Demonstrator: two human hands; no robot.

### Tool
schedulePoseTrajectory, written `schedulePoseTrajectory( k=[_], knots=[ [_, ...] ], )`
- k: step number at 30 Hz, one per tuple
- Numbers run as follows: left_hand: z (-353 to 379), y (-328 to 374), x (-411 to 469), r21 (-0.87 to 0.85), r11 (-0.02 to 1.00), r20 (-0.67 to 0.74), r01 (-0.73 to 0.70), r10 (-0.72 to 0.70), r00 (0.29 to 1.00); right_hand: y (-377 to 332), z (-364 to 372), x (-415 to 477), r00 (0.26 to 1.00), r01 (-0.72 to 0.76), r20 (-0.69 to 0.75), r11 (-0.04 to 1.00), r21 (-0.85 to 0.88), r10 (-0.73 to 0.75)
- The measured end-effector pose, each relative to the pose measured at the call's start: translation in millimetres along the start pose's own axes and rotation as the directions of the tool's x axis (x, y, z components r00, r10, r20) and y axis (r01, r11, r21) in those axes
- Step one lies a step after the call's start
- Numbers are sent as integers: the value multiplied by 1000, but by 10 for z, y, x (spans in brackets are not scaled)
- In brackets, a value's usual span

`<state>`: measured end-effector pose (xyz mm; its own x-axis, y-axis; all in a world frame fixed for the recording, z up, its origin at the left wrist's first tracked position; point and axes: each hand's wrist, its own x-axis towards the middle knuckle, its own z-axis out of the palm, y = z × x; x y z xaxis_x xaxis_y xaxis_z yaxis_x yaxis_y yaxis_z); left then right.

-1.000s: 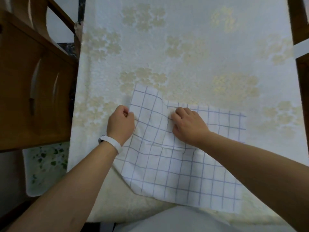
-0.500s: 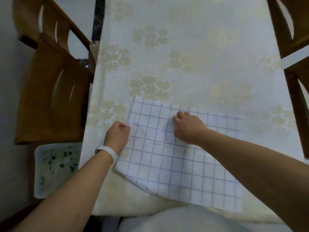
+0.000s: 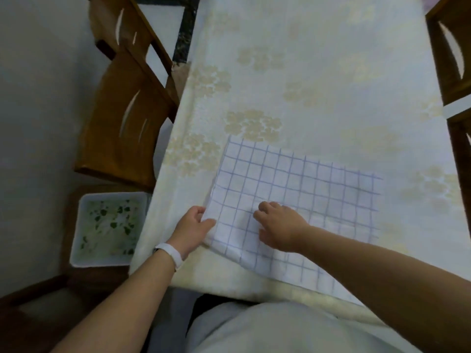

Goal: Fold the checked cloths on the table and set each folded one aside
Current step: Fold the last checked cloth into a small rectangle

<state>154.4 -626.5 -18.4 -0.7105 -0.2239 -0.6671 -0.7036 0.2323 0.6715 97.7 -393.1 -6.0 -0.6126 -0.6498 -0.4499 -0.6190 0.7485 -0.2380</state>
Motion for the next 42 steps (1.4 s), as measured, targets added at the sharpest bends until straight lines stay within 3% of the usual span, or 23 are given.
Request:
schedulePoseTrajectory(
  k=[8,19,26,31,36,42],
  knots=[
    [-74,-397,-277,42,999,64,20,-22,998,-222,276,-60,998,20,52,999,-26,-19],
    [-193,-488,-270,501,865,0,-25,30,1000,-337,268,-52,997,-50,57,998,-34,52],
    [-133,-187,-38,372,927,53,-50,32,998,-441,146,35,993,-99,64,995,-9,99],
    [-100,-165,95,275,961,-8,-7,9,1000,-541,-58,375,998,-56,10,998,-42,56],
    [-109,-200,154,277,960,60,-41,26,998,-676,-267,806,997,80,35,981,-177,-75],
    [-262,-320,173,329,930,101,-163,137,985,-925,-391,1273,945,316,203,875,-365,-257]
  ],
)
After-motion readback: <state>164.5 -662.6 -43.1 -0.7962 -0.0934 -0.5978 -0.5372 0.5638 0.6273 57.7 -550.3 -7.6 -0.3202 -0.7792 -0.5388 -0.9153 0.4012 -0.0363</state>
